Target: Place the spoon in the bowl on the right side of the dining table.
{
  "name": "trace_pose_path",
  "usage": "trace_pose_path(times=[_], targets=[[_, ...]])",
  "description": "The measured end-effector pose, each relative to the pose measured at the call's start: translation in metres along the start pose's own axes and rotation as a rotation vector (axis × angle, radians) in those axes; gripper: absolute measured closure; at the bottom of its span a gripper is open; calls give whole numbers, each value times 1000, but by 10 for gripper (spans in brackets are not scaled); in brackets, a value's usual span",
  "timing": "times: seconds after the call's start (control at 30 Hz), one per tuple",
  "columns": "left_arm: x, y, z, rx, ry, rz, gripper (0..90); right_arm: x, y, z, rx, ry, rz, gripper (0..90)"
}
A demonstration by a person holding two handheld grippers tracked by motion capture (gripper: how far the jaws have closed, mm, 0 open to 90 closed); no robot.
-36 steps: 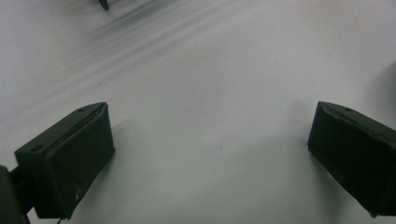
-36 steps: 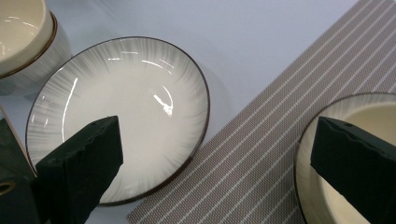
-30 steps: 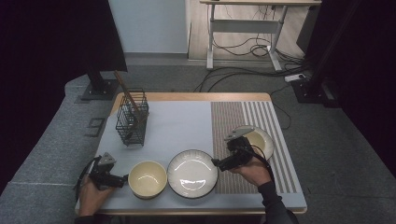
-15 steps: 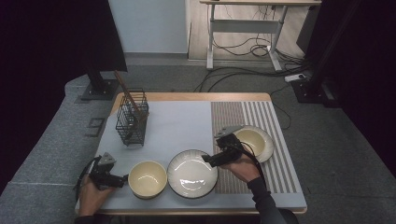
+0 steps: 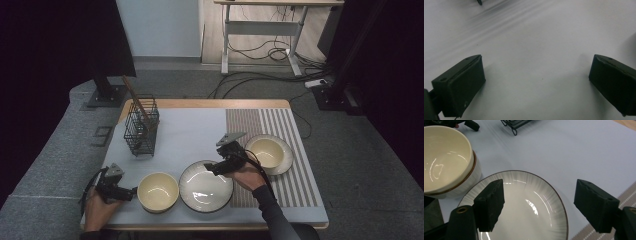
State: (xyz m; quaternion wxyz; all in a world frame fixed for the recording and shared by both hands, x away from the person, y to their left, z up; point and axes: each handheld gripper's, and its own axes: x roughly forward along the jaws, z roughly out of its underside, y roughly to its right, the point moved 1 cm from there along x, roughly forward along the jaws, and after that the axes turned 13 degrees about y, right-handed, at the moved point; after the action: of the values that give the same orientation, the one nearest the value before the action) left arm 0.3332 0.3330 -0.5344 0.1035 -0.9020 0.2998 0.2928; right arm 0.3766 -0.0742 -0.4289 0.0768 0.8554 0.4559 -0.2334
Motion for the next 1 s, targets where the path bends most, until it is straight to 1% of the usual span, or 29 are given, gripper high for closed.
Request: trace_pose_path(times=[0.23,0.4,0.6,0.87,1.0], targets=[[0,0,0,0,0,0,0,14,-5,-8,-41,3,-10,279],[0,0,0,0,0,0,0,23,-6,-13,-35,6,-24,293],[0,0,0,0,0,0,0,35,-9,-21,-40,20,-45,337],[0,0,0,-1,-1,1,0,50,-16,-30,-29,19,-68,347],[0,0,0,-2,-1,1,0,58,-18,-34,-32,16,-75,353]])
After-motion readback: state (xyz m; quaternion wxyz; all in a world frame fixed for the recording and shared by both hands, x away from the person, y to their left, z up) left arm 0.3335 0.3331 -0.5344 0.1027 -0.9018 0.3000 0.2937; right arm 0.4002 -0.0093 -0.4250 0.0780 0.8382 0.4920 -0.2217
